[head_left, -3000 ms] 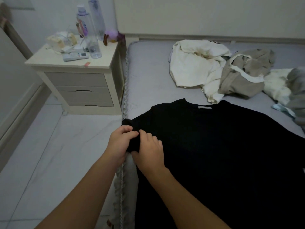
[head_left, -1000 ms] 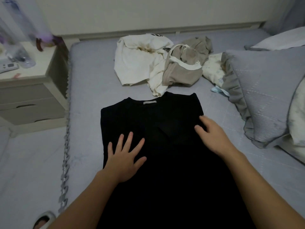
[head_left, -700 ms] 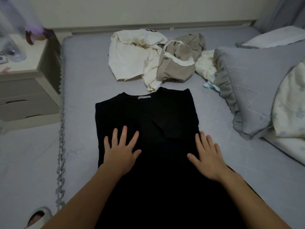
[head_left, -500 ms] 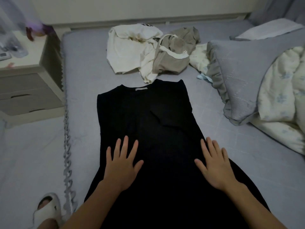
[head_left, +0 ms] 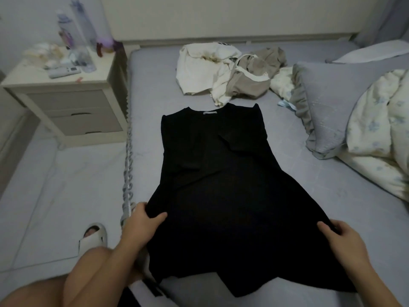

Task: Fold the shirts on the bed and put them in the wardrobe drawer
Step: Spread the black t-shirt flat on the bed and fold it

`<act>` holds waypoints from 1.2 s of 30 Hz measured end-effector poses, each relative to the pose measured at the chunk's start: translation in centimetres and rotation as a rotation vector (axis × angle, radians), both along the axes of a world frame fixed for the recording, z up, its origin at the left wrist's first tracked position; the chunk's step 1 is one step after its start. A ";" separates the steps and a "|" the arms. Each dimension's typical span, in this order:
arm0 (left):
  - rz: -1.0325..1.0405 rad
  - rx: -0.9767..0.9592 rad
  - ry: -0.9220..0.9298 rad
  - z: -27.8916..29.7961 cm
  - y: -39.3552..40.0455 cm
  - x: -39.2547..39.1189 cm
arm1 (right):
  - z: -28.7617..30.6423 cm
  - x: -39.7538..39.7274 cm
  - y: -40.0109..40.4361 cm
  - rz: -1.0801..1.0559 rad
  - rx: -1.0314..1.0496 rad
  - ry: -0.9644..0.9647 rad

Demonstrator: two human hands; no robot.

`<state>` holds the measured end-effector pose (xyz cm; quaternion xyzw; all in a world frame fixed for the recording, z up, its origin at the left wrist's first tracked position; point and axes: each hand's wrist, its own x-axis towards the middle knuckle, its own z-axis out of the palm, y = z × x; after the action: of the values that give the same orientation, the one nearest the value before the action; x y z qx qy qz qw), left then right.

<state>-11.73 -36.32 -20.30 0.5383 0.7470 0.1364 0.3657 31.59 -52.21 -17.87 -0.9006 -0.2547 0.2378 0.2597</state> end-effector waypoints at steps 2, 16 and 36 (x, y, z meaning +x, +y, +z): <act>0.014 -0.071 -0.186 0.0 -0.7 -0.8 | 0.5 0.1 -0.2 -0.022 0.044 0.133; -0.315 0.224 -0.310 1.9 -5.4 3.3 | 1.7 -1.0 -1.1 0.142 -0.058 0.057; -0.554 0.341 0.408 0.5 13.8 9.8 | -0.4 -6.0 26.2 0.771 -0.076 -0.605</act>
<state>-1.91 -22.54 -19.82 0.7889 0.5973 0.0447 0.1376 25.62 -25.96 -18.29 -0.7782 -0.6248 0.0537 0.0339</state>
